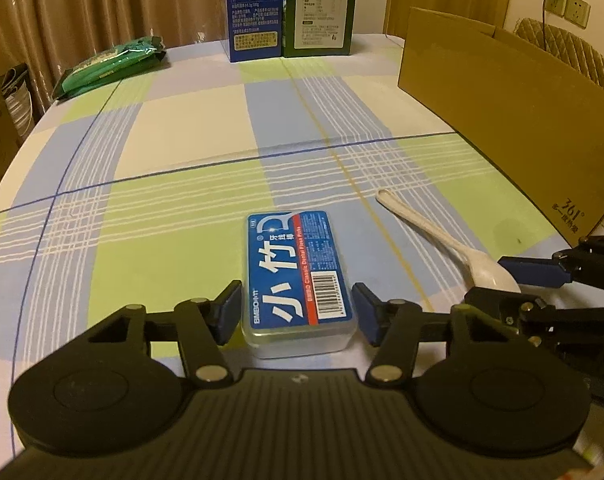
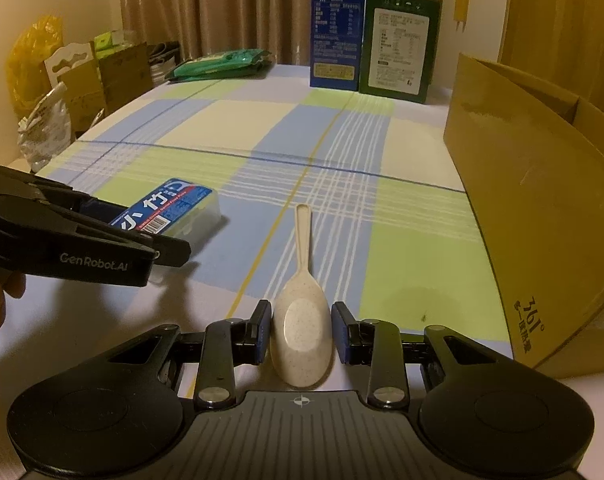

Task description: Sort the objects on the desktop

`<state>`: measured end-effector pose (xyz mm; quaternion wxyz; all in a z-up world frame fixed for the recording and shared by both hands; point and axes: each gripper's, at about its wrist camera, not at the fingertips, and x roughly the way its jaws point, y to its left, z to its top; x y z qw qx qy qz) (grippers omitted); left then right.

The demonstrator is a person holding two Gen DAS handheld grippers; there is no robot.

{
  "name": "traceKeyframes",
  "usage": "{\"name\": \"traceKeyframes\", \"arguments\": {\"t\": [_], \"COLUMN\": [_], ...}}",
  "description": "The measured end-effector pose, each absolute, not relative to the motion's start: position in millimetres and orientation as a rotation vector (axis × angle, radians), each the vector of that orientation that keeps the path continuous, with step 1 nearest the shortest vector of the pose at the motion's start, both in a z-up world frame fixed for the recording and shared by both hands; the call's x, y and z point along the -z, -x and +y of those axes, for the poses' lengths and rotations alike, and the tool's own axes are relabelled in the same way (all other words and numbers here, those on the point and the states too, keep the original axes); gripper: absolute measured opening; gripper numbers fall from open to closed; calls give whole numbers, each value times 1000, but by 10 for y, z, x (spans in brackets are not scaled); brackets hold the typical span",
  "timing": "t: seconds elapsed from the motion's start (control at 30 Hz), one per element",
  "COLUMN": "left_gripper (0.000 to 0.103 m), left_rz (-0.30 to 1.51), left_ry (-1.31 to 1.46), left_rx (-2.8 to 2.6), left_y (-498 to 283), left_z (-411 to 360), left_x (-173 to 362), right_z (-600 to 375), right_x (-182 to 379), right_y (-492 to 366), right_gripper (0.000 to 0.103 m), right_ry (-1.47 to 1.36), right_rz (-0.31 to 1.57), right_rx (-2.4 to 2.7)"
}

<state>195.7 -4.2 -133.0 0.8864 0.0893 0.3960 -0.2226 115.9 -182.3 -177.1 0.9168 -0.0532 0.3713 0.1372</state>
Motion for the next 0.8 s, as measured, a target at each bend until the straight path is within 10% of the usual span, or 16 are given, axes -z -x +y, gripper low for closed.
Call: {"name": "traceKeyframes", "arguments": {"t": [0.8], "left_gripper": [52], "left_rz": [755], "left_ry": [-127], "left_rx": [490], "left_y": [-1861], "left_z": [-48], "left_x": [1109], "right_z": [-1913], "right_x": [1578], "right_y": [-1103], "right_gripper": [29], "right_ry": [65], "right_rz": [682], "right_rx": [-240]}}
